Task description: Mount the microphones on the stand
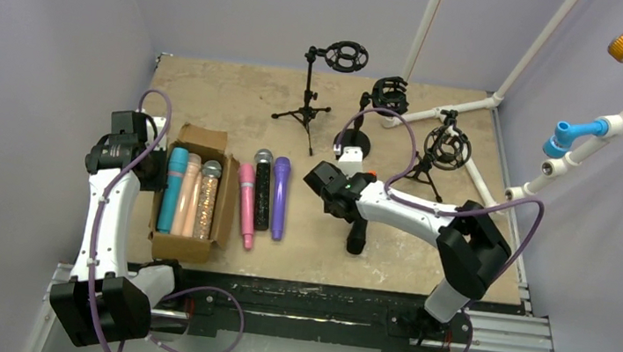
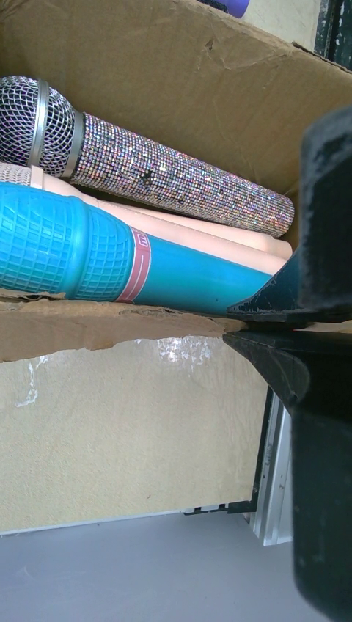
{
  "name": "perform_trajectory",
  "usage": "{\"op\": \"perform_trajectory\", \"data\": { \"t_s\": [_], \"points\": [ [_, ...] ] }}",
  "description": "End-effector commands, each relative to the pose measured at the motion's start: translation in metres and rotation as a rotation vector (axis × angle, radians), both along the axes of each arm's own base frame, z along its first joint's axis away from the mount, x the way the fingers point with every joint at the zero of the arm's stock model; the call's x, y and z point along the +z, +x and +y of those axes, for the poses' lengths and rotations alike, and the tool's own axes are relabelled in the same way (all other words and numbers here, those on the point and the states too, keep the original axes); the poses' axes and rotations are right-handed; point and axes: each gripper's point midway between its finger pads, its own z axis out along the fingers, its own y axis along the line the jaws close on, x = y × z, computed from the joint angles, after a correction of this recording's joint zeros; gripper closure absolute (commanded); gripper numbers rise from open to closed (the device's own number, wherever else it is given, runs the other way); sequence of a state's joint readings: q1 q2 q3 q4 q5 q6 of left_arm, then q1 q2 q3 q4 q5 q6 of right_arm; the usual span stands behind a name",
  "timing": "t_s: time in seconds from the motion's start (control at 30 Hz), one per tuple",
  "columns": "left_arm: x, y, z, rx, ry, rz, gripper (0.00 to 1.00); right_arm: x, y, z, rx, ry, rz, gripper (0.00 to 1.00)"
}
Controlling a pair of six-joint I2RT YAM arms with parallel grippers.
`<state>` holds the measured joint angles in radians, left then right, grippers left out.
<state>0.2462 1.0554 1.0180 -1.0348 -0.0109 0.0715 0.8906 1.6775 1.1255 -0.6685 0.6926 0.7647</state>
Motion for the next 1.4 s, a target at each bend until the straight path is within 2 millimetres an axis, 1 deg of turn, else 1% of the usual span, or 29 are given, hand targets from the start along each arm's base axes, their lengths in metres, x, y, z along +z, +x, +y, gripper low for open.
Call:
{"op": "perform_trajectory", "data": {
  "t_s": [0.0,0.13,0.27,0.37,0.47,0.53,0.6,0.7,0.77,0.83,0.87,0.97,1.0,1.03,1.1,1.13,1.2,1.23,1.27,1.37],
  "points": [
    [0.017,0.009,0.002,-0.012,0.016,-0.062,1.0,0.003,-0.006,0.0,-0.03,-0.016,-0.03,0.3],
    [0.015,0.008,-0.002,-0.025,-0.001,-0.059,1.0,-0.011,-0.018,-0.002,-0.026,-0.016,0.003,0.35],
    [0.016,0.008,-0.003,-0.029,-0.006,-0.063,1.0,-0.022,-0.029,-0.009,-0.026,-0.009,0.022,0.45],
    [0.017,0.009,-0.005,-0.029,-0.015,-0.066,1.0,-0.025,-0.036,-0.019,-0.036,-0.021,0.026,0.51],
    [0.017,0.008,-0.005,-0.027,-0.017,-0.064,1.0,-0.018,-0.039,-0.023,-0.036,-0.017,0.014,0.54],
    [0.016,0.008,-0.006,-0.028,-0.021,-0.062,1.0,-0.01,-0.037,-0.021,-0.03,-0.004,0.0,0.55],
    [0.016,0.008,-0.006,-0.028,-0.024,-0.061,1.0,-0.001,-0.036,-0.015,-0.015,0.016,-0.006,0.54],
    [0.017,0.008,-0.008,-0.032,-0.034,-0.064,1.0,0.02,-0.034,0.003,0.023,0.043,-0.03,0.48],
    [0.017,0.007,-0.011,-0.036,-0.046,-0.063,1.0,0.04,-0.033,0.02,0.051,0.062,-0.057,0.45],
    [0.018,0.007,-0.012,-0.036,-0.056,-0.061,1.0,0.063,-0.034,0.05,0.102,0.121,-0.085,0.44],
    [0.018,0.007,-0.013,-0.036,-0.062,-0.06,1.0,0.076,-0.036,0.071,0.143,0.172,-0.103,0.44],
    [0.017,0.007,-0.015,-0.035,-0.076,-0.048,1.0,0.121,-0.047,0.143,0.316,0.356,-0.164,0.44],
    [0.016,0.006,-0.016,-0.033,-0.081,-0.033,1.0,0.154,-0.056,0.194,0.42,0.464,-0.192,0.42],
    [0.016,0.006,-0.016,-0.031,-0.083,-0.029,1.0,0.163,-0.058,0.212,0.456,0.48,-0.195,0.41],
    [0.015,0.005,-0.017,-0.026,-0.091,-0.025,1.0,0.173,-0.059,0.245,0.521,0.502,-0.189,0.4],
    [0.015,0.005,-0.018,-0.023,-0.099,-0.023,1.0,0.174,-0.06,0.261,0.553,0.513,-0.179,0.39],
    [0.017,0.004,-0.02,-0.019,-0.11,-0.026,1.0,0.173,-0.06,0.288,0.596,0.532,-0.161,0.37],
    [0.018,0.004,-0.021,-0.017,-0.115,-0.032,1.0,0.171,-0.06,0.299,0.613,0.537,-0.154,0.34],
    [0.019,0.004,-0.022,-0.015,-0.12,-0.035,1.0,0.164,-0.059,0.309,0.621,0.532,-0.142,0.33],
    [0.023,0.003,-0.024,-0.015,-0.125,-0.047,1.0,0.162,-0.056,0.33,0.642,0.55,-0.134,0.29]
  ]
}}
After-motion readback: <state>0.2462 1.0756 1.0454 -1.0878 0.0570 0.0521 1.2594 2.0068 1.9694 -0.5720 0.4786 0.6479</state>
